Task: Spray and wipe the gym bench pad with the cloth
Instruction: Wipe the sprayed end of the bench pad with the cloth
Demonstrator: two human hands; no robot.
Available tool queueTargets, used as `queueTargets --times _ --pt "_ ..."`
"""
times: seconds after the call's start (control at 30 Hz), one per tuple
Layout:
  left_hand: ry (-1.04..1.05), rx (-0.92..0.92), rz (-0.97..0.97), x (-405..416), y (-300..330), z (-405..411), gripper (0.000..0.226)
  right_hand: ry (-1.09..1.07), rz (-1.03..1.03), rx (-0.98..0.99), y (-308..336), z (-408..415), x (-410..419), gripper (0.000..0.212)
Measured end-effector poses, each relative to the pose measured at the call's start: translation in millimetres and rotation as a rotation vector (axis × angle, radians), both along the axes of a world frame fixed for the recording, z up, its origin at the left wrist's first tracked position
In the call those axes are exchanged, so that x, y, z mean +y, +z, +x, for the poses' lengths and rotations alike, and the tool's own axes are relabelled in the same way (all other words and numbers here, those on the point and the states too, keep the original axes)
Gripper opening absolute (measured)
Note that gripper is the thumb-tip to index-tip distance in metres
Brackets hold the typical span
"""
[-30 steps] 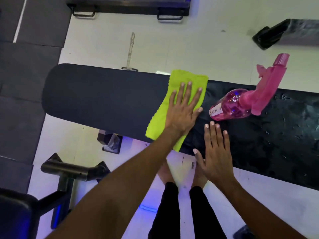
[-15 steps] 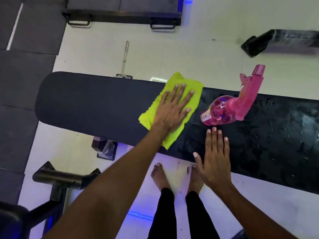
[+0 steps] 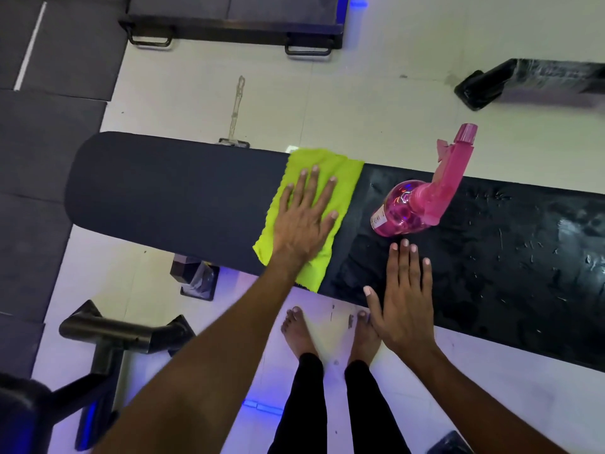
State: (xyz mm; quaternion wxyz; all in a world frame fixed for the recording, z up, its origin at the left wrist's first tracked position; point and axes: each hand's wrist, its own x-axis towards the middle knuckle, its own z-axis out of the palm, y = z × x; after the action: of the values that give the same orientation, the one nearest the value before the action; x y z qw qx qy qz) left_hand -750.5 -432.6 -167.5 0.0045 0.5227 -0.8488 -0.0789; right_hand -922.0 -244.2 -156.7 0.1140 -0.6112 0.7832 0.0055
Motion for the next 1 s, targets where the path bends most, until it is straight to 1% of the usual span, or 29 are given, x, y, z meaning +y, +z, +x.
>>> queueTargets --times 0.07,0.1,0.13,0.17,0.2,0.27,0.3,0.33,0.37,0.43,0.47,0.5,0.53,0.57,0.6,0.67,0.7,0.73,0.77,0.8,0.87,0.9,0.93,0.97,1.0 --pt "0.257 0.012 -0.017 46.9 -1.4 -2.9 0.064 0.014 0.013 -0.006 3.2 -1.4 1.0 0.082" --pt "0.339 -0.001 -0.006 72.8 -1.9 -12.0 0.065 0.021 0.018 -0.009 4.5 -2.3 2.0 0.081" --pt "0.359 -0.013 0.005 95.0 -2.6 -23.5 0.066 0.026 0.025 -0.012 5.0 -3.9 3.4 0.080" --pt "0.322 -0.011 0.018 111.1 -2.2 -34.1 0.066 0.029 0.030 -0.015 5.1 -6.2 5.6 0.079" --pt "0.237 -0.005 0.028 117.7 -1.8 -39.6 0.066 0.029 0.029 -0.020 4.8 -9.1 7.8 0.078" --pt "-0.006 -0.003 0.027 102.2 -3.7 -26.5 0.065 0.032 0.010 -0.026 2.8 -16.0 11.7 0.078" --pt "-0.096 -0.015 0.011 90.4 -3.4 -12.3 0.065 0.036 0.002 -0.027 1.1 -20.1 13.2 0.078" --pt "-0.113 -0.027 -0.012 80.7 -4.0 3.1 0.064 0.043 -0.003 -0.028 -0.4 -23.9 14.2 0.079" --pt "-0.049 -0.029 -0.023 76.0 -4.8 16.2 0.064 0.050 -0.003 -0.028 -1.5 -26.7 14.4 0.080" --pt "0.211 -0.026 -0.030 92.1 -6.3 19.0 0.065 0.061 0.004 -0.028 -2.8 -28.0 13.8 0.082" --pt "0.344 -0.025 -0.020 108.1 -6.9 6.9 0.066 0.059 0.005 -0.029 -2.7 -27.0 13.3 0.082" --pt "0.426 -0.034 -0.003 123.7 -6.5 -10.6 0.067 0.053 0.003 -0.031 -2.2 -25.8 12.9 0.082" --pt "0.460 -0.033 0.022 134.1 -5.4 -27.4 0.068 0.047 -0.002 -0.032 -1.7 -24.5 12.5 0.082" --pt "0.445 -0.011 0.043 136.2 -3.9 -39.4 0.069 0.042 -0.008 -0.031 -1.3 -23.3 12.3 0.081" --pt "0.365 0.004 0.058 128.5 -2.6 -43.7 0.069 0.038 -0.013 -0.028 -1.3 -22.5 12.0 0.081" --pt "0.087 0.009 0.064 94.7 -2.2 -31.8 0.068 0.035 -0.018 -0.017 -2.5 -22.3 12.1 0.082" --pt "-0.022 -0.010 0.038 75.6 -2.0 -20.9 0.067 0.034 -0.020 -0.011 -3.8 -22.8 11.9 0.082" --pt "-0.053 -0.016 0.007 60.1 -2.2 -10.0 0.066 0.032 -0.023 -0.006 -5.0 -23.4 11.8 0.083" --pt "-0.015 -0.012 -0.016 51.2 -3.8 -0.4 0.066 0.026 -0.026 -0.004 -6.2 -24.2 11.0 0.083" --pt "0.066 -0.002 -0.023 51.1 -5.3 5.6 0.066 0.016 -0.028 -0.008 -7.2 -25.5 9.7 0.084" --pt "0.297 0.001 -0.022 73.4 -4.6 -2.2 0.066 -0.009 -0.030 -0.022 -7.1 -28.9 7.4 0.085" --pt "0.379 -0.021 -0.012 89.4 -2.9 -13.3 0.067 -0.010 -0.027 -0.024 -6.7 -30.2 6.8 0.086" --pt "0.416 -0.037 0.003 101.0 -1.4 -25.8 0.068 -0.002 -0.022 -0.020 -6.4 -31.2 6.6 0.087" --pt "0.406 -0.031 0.023 105.0 -0.9 -36.4 0.069 0.008 -0.016 -0.012 -6.6 -32.0 6.7 0.088" --pt "0.340 -0.019 0.044 98.5 0.4 -43.4 0.069 0.017 -0.012 -0.006 -7.2 -32.8 6.9 0.089"
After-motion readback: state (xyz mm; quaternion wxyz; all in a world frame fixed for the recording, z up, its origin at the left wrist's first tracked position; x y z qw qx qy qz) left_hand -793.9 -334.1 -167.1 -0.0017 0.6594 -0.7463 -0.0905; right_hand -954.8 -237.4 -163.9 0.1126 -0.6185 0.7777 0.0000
